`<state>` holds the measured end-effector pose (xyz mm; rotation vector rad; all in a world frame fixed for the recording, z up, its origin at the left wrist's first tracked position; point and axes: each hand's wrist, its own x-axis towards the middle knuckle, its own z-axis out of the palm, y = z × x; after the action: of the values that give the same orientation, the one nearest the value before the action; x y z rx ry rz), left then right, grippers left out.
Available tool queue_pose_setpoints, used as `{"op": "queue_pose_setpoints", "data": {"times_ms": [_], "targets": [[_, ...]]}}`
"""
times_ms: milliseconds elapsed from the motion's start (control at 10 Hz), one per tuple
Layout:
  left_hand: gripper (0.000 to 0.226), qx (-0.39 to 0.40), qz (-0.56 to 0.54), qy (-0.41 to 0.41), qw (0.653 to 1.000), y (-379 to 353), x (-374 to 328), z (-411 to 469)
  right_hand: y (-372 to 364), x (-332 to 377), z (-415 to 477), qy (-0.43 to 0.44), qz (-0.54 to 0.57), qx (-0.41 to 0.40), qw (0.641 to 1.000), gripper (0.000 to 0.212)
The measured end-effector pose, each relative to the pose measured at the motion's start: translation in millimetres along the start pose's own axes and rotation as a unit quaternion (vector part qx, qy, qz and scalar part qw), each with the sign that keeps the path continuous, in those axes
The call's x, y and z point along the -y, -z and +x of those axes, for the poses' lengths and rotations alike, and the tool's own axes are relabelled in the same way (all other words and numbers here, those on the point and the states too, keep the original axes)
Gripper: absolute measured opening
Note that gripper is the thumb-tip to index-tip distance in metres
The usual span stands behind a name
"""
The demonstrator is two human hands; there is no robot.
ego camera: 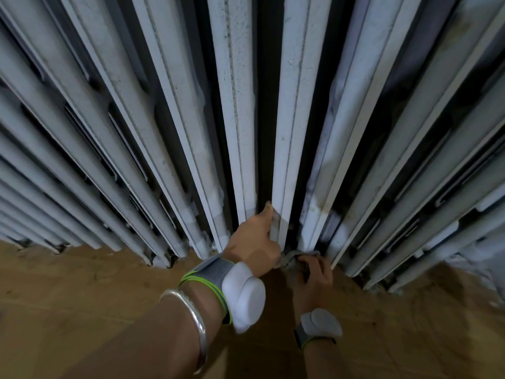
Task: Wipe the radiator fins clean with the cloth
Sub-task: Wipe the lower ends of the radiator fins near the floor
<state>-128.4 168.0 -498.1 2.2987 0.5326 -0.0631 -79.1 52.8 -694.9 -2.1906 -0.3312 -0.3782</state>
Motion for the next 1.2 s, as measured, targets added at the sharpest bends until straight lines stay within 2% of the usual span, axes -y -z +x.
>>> {"op": "queue_pose_setpoints", "data": {"times_ms": [100,200,300,400,500,600,800,1100,1200], "targets": [[0.065,-0.002,0.012,0.014,1.0,0,-3,0,10,4,0,-0.061,0.057,0.02,0.996,0.025],[0.037,0.011,0.079,0.054,0.995,-5,-8,3,33,17,2,-0.081,0.086,-0.055,0.991,0.023],[0.024,0.04,0.114,0.072,0.99,-9,-12,2,54,36,12,-0.025,0.116,-0.142,0.983,0.015],[0.023,0.058,0.098,0.039,0.993,-12,-18,1,72,55,27,0.005,0.141,-0.198,0.97,0.021],[0.031,0.072,0.04,0.02,0.996,-13,-17,3,96,80,48,0.054,0.155,-0.228,0.96,0.023],[0.054,0.1,-0.004,0.004,0.995,-15,-14,4,112,88,59,0.07,0.155,-0.257,0.951,0.025],[0.073,0.125,-0.069,-0.018,0.99,-19,-20,5,92,64,71,0.079,0.11,-0.22,0.966,0.022],[0.078,0.117,-0.078,-0.032,0.99,-29,-19,8,55,6,41,0.041,0.088,-0.136,0.986,0.021],[0.078,0.115,-0.079,-0.034,0.99,-30,-18,9,48,-1,36,0.004,0.076,-0.12,0.99,0.028]]}}
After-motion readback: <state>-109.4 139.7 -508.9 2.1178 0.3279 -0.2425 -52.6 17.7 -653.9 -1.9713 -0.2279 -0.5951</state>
